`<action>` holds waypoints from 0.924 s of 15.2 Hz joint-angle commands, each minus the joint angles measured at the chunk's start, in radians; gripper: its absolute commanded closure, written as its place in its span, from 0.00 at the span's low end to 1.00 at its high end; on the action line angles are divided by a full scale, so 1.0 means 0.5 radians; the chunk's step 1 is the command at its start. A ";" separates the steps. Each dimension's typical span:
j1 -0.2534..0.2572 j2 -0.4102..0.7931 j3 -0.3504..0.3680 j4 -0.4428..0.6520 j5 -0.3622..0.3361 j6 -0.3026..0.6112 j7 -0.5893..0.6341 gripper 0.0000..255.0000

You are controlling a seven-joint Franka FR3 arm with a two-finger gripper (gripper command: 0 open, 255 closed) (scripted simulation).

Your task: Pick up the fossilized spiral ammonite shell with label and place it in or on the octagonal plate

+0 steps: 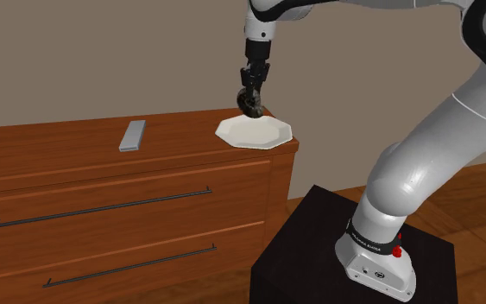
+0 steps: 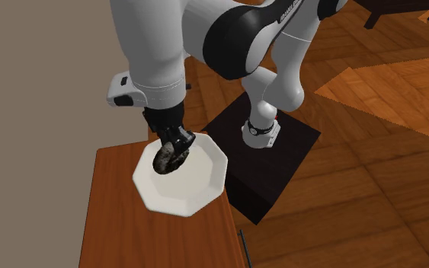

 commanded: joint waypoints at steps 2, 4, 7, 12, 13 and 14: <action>0.000 -0.011 0.000 -0.095 0.000 0.085 0.000 1.00; 0.000 -0.013 0.000 -0.151 -0.001 0.139 0.000 1.00; 0.000 -0.014 -0.001 -0.232 -0.001 0.220 0.001 1.00; -0.001 -0.009 -0.001 -0.327 -0.001 0.319 0.001 1.00; -0.001 -0.009 -0.001 -0.327 -0.001 0.319 0.001 1.00; -0.001 -0.009 -0.001 -0.327 -0.001 0.319 0.001 1.00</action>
